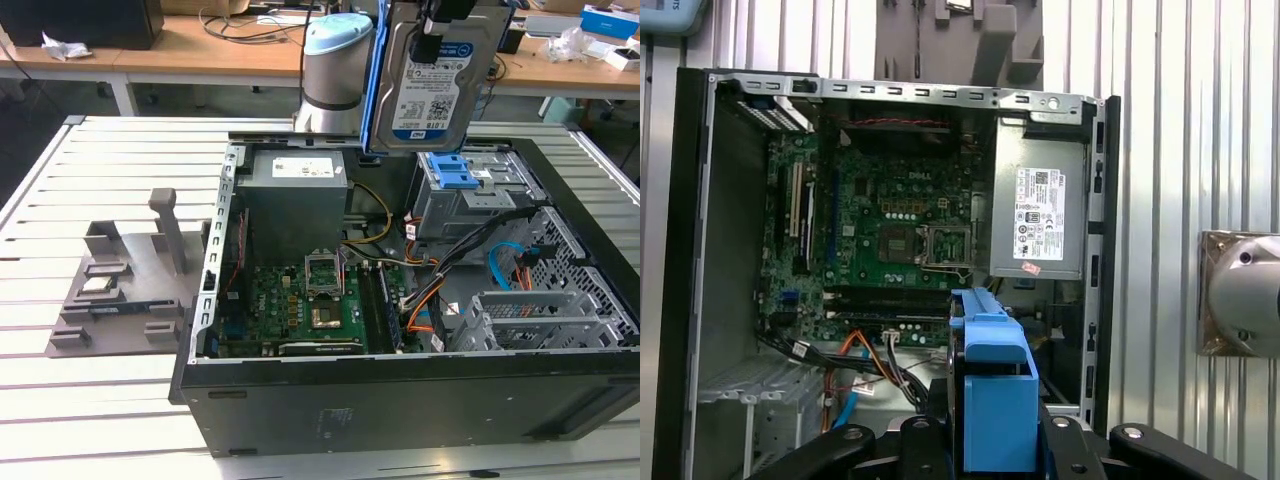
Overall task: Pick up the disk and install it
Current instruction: 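Pick up the disk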
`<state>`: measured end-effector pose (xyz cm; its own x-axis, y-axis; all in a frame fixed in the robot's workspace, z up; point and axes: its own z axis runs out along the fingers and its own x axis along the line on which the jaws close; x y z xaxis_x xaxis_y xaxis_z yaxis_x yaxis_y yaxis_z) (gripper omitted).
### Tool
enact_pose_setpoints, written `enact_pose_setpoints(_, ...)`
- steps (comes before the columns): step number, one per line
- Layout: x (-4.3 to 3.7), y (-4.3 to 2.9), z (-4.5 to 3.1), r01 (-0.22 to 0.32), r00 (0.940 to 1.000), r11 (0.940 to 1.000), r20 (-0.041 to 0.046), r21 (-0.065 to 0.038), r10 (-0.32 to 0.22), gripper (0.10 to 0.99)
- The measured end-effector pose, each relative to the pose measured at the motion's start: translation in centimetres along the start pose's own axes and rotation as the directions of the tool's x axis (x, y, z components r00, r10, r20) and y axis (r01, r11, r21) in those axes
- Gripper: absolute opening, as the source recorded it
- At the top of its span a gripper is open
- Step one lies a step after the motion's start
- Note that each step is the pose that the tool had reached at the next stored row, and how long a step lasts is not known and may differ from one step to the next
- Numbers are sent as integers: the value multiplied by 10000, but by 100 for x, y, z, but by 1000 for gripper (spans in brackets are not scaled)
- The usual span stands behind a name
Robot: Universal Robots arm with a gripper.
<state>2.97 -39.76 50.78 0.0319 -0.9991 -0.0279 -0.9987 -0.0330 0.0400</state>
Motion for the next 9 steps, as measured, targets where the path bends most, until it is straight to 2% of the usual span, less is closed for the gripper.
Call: enact_pose_setpoints(9, 88, 6, 5, 0, 10000, 10000, 0, 0, 0, 369)
